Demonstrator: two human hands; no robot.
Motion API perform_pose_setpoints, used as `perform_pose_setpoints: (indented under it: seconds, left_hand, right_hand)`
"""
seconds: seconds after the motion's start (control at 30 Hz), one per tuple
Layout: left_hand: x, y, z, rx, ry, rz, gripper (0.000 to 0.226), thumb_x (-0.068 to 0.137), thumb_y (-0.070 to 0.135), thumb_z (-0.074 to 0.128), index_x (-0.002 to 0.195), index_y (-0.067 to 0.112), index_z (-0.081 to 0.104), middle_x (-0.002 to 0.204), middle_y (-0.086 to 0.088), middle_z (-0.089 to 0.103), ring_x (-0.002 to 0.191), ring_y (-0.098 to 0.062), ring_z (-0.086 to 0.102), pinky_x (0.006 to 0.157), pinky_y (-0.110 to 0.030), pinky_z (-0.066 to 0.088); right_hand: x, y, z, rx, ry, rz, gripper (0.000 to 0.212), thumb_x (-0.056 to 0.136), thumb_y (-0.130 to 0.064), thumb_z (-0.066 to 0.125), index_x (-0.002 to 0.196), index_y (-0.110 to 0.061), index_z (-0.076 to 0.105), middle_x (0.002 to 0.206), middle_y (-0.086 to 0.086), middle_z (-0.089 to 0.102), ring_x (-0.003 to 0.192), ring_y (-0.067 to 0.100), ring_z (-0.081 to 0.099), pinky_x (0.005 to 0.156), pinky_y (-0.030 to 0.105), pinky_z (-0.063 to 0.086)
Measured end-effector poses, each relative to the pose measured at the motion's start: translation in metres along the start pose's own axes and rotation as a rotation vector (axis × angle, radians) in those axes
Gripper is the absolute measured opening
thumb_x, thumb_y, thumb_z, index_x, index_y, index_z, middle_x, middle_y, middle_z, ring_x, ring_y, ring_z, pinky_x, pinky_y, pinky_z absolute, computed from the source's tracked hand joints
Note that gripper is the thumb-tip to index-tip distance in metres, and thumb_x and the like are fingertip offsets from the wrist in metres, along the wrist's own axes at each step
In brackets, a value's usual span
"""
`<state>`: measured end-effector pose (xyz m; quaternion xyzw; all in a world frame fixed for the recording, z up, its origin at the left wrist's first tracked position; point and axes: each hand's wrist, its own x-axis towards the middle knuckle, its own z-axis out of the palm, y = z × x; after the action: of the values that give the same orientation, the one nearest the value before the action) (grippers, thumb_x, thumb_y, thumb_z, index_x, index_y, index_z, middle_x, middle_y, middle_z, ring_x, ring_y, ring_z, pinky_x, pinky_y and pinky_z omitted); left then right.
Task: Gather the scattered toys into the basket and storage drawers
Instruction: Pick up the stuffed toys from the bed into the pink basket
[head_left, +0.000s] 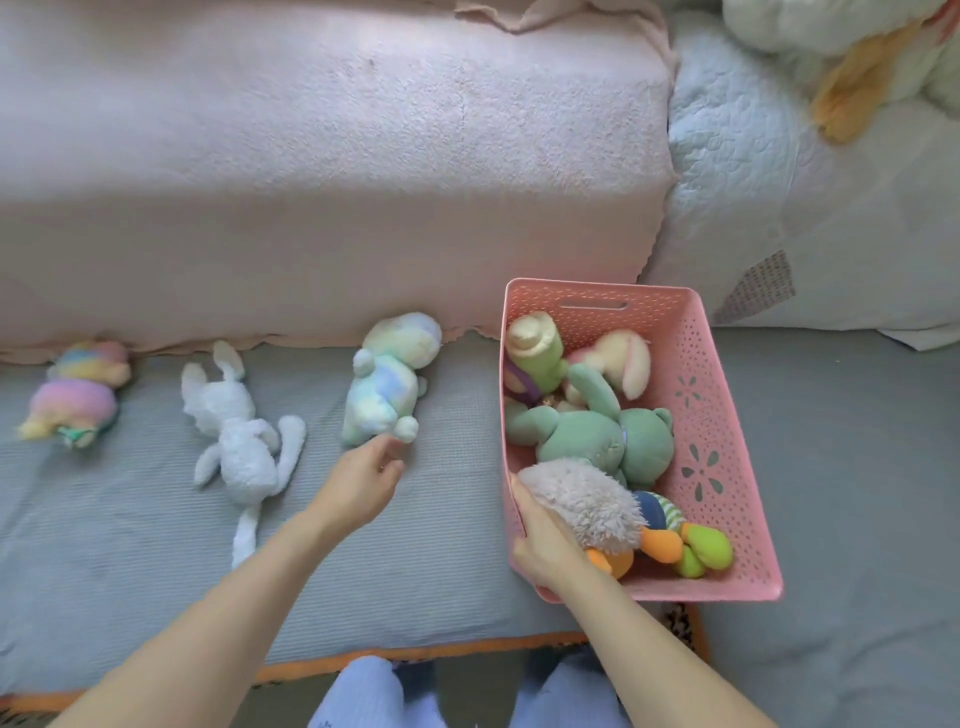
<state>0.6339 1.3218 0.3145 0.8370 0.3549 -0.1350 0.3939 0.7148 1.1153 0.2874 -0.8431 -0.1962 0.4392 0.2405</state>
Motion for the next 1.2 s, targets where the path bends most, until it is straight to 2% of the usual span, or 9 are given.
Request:
perform_pose_setpoints:
  seconds: [0.23,0.4,0.6,0.77,0.87,0.97,1.03,1.1,1.2]
  left_hand:
    - [0.07,-0.065,-0.062,0.067,-0.069,-0.019,0.034,0.094,0.017,0.046,0.126,0.007,0.051,0.113,-0.012,0.065,0.11,-0.028,0.056,0.084,-0.028,0.038]
    - [0.113,-0.069,-0.052,0.018,-0.19,-0.062,0.046,0.095,0.025,0.046,0.135,0.003,0.039,0.124,-0.017,0.057,0.114,-0.031,0.052,0.089,-0.03,0.038]
    - [0.151,-0.074,-0.019,-0.203,-0.264,-0.183,0.091,0.083,0.04,0.063,0.148,0.009,0.007,0.148,-0.019,0.023,0.133,-0.034,0.032,0.108,-0.043,0.032]
    - [0.181,-0.086,0.002,-0.298,-0.232,-0.29,0.104,0.078,0.04,0.07,0.148,0.013,-0.002,0.151,-0.016,0.018,0.135,-0.033,0.03,0.11,-0.046,0.03]
    - [0.191,-0.097,0.004,-0.314,-0.244,-0.356,0.111,0.075,0.04,0.073,0.147,0.012,-0.007,0.151,-0.014,0.02,0.134,-0.032,0.033,0.107,-0.048,0.035]
    - [0.184,-0.1,0.006,-0.29,-0.284,-0.398,0.094,0.076,0.028,0.073,0.144,0.007,0.011,0.137,-0.014,0.039,0.119,-0.03,0.048,0.093,-0.041,0.047]
    - [0.169,-0.098,0.008,-0.303,-0.321,-0.381,0.065,0.081,0.022,0.069,0.133,0.001,0.035,0.108,-0.014,0.055,0.09,-0.025,0.057,0.066,-0.028,0.051]
    - [0.145,-0.096,0.01,-0.356,-0.333,-0.41,0.038,0.086,0.017,0.062,0.117,0.0,0.049,0.081,-0.009,0.054,0.067,-0.018,0.053,0.047,-0.023,0.044]
    - [0.115,-0.097,0.011,-0.526,-0.302,-0.541,0.04,0.088,0.013,0.059,0.121,-0.006,0.047,0.076,-0.007,0.052,0.063,-0.017,0.052,0.052,-0.026,0.043]
  right_hand:
    - [0.011,-0.074,0.066,-0.014,0.012,0.072,0.084,0.081,0.009,0.039,0.15,-0.027,0.007,0.146,0.011,0.039,0.136,0.028,0.035,0.109,0.03,0.026]
    - [0.015,-0.074,0.08,0.001,0.076,0.207,0.081,0.085,0.007,0.037,0.149,-0.027,0.002,0.141,0.014,0.046,0.128,0.029,0.044,0.103,0.03,0.033]
    - [0.017,-0.075,0.089,0.01,0.17,0.216,0.084,0.078,0.01,0.037,0.148,-0.031,0.014,0.138,0.017,0.048,0.126,0.037,0.045,0.104,0.042,0.037]
    - [0.02,-0.072,0.095,0.011,0.27,0.156,0.085,0.077,0.012,0.037,0.148,-0.03,0.015,0.14,0.011,0.049,0.127,0.032,0.047,0.105,0.039,0.038]
    - [0.019,-0.069,0.101,0.035,0.295,0.119,0.083,0.074,0.002,0.031,0.145,-0.035,0.009,0.135,0.01,0.054,0.122,0.033,0.052,0.102,0.041,0.041]
    - [0.018,-0.067,0.104,0.053,0.306,0.117,0.081,0.071,-0.004,0.027,0.141,-0.037,0.001,0.133,0.01,0.056,0.12,0.035,0.053,0.1,0.043,0.042]
    - [0.019,-0.068,0.104,0.059,0.306,0.126,0.081,0.073,-0.003,0.028,0.145,-0.033,0.007,0.135,0.01,0.054,0.121,0.036,0.052,0.1,0.044,0.042]
    - [0.017,-0.069,0.103,0.063,0.297,0.121,0.08,0.074,-0.004,0.027,0.147,-0.033,0.013,0.137,0.011,0.052,0.122,0.036,0.05,0.102,0.044,0.04]
    - [0.016,-0.068,0.095,0.026,0.245,0.133,0.081,0.081,0.004,0.037,0.148,-0.034,0.012,0.137,0.013,0.051,0.121,0.036,0.05,0.101,0.04,0.039]
